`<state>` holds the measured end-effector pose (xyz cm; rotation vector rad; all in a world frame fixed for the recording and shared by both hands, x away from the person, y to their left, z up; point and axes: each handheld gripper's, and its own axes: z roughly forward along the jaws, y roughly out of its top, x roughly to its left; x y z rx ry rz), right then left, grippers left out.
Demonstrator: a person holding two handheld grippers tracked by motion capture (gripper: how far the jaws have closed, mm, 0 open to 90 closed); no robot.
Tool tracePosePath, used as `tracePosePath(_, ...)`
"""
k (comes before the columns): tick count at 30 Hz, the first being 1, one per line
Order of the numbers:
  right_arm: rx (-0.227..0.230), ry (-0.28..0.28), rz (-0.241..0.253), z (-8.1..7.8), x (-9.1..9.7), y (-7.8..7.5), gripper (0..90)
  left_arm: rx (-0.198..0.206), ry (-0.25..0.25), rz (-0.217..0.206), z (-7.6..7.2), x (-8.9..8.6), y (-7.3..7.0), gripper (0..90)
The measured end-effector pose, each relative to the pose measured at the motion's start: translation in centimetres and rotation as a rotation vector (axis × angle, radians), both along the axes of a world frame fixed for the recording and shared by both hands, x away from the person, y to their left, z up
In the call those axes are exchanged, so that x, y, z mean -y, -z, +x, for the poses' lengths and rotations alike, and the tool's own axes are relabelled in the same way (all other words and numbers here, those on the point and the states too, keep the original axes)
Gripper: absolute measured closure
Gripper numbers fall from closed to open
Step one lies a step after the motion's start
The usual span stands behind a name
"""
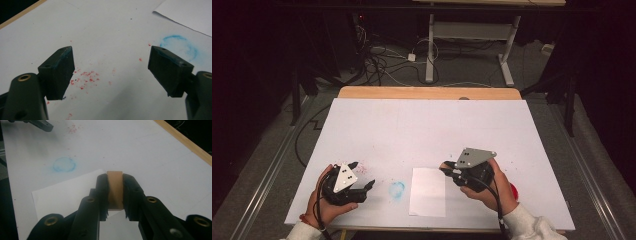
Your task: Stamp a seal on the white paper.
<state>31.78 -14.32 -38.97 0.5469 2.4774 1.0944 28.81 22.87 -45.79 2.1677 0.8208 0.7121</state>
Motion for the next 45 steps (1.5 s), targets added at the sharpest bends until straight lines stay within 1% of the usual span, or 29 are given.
tracePosePath(1,-0.003,-0.009,-0.009,0.0,-0.6,0.3,75.7,0.000,0.001,0.000,0.0,0.0,0.0,20.6)
tracePosePath(2,-0.003,-0.009,-0.009,0.0,-0.6,0.3,75.7,0.002,0.001,0.001,0.0,0.0,0.0,20.6)
tracePosePath(8,-0.009,-0.031,-0.038,0.0,-2.1,1.1,75.7,0.000,0.000,0.002,0.0,0.0,0.0,20.6)
tracePosePath(13,-0.031,-0.052,-0.059,0.1,-3.2,2.0,75.7,0.000,0.002,0.004,0.0,0.1,0.0,20.6)
tracePosePath(16,-0.035,-0.061,-0.075,0.1,-3.8,2.5,75.7,-0.001,0.001,0.009,0.0,0.1,0.1,20.6)
tracePosePath(18,-0.041,-0.067,-0.085,0.1,-4.1,2.9,75.7,0.000,0.001,0.004,0.0,0.0,0.1,20.6)
tracePosePath(26,-0.066,-0.086,-0.122,0.1,-4.9,4.2,75.7,0.003,-0.001,0.013,0.0,0.1,0.0,20.6)
tracePosePath(32,-0.094,-0.099,-0.151,0.2,-5.4,5.4,75.7,0.004,-0.012,0.024,0.0,0.1,0.1,20.7)
tracePosePath(40,-0.121,-0.105,-0.190,0.5,-5.7,6.7,75.8,0.002,-0.007,0.022,0.0,0.1,0.0,20.7)
tracePosePath(42,-0.128,-0.105,-0.194,0.6,-5.8,6.8,75.7,0.002,-0.007,0.022,0.0,0.0,0.0,20.7)
tracePosePath(45,-0.141,-0.102,-0.185,0.7,-5.6,7.0,75.8,0.002,-0.005,0.023,0.0,0.1,0.0,20.7)
